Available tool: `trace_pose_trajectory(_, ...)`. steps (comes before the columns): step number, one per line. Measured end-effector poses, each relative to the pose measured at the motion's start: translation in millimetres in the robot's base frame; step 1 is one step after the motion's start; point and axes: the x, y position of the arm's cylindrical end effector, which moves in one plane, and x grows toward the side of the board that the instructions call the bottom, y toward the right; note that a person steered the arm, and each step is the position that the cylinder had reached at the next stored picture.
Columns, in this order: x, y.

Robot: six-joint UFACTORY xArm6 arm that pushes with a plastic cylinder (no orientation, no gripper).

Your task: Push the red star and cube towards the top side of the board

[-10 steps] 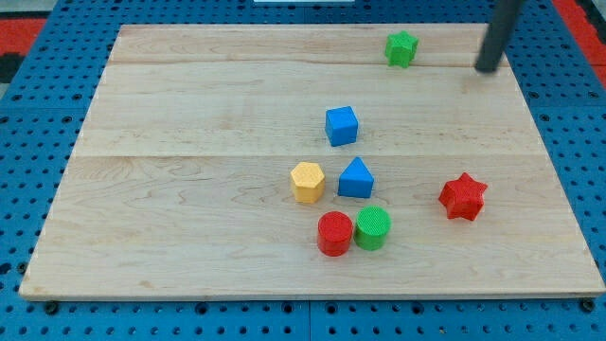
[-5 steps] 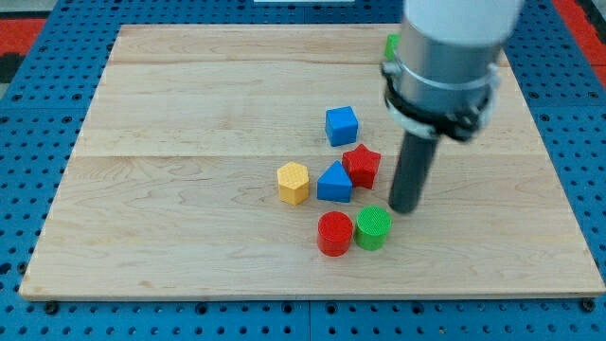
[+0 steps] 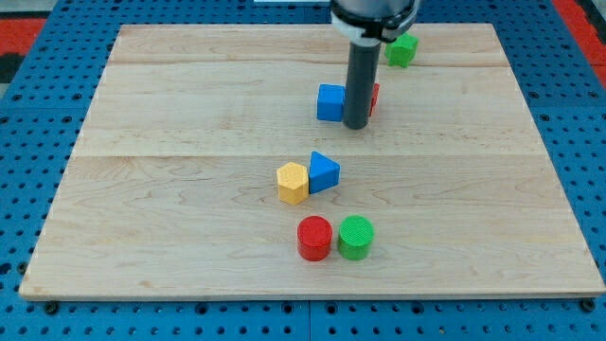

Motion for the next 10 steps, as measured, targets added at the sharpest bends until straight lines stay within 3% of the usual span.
trace_pose_trajectory(1,-25,-33)
trace_pose_trajectory(3,-61,3)
trace_pose_trajectory(5,-36,-5)
trace_pose_trajectory(6,-50,71)
trace_pose_trajectory(7,-31,43)
trace_pose_trajectory(8,-9,77)
trace_pose_trajectory(9,-28,145)
trace_pose_trajectory(10,-75,155)
